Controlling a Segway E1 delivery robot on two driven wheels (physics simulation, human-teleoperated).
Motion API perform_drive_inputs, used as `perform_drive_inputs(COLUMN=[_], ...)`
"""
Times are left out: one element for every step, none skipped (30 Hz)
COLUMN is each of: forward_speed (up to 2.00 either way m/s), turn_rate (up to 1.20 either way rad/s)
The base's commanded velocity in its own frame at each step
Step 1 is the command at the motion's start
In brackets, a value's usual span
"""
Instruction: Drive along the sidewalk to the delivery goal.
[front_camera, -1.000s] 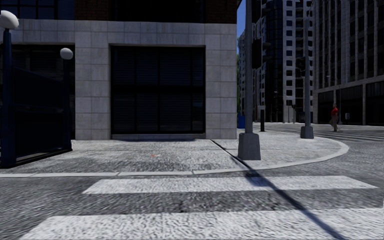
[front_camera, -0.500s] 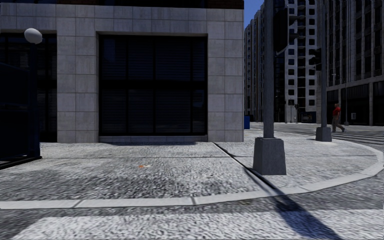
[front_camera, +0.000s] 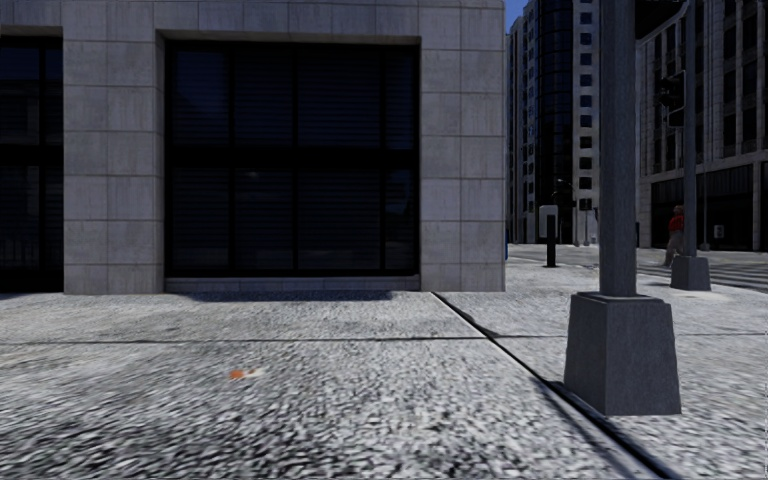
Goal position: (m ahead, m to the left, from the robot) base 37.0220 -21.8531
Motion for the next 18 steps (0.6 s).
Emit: perform_drive_inputs(forward_speed=[1.69, 1.59, 1.59, 1.56, 1.53, 1.51, 1.49, 1.48, 1.48, 1.48, 1.48, 1.48, 1.48, 1.48, 1.48, 1.48, 1.48, 1.48], turn_rate=[-0.05, -0.05, -0.05, -0.05, -0.05, -0.05, -0.05, -0.05, -0.05, -0.06, -0.06, -0.07, -0.09, -0.09, -0.12, -0.21, -0.29, -0.32])
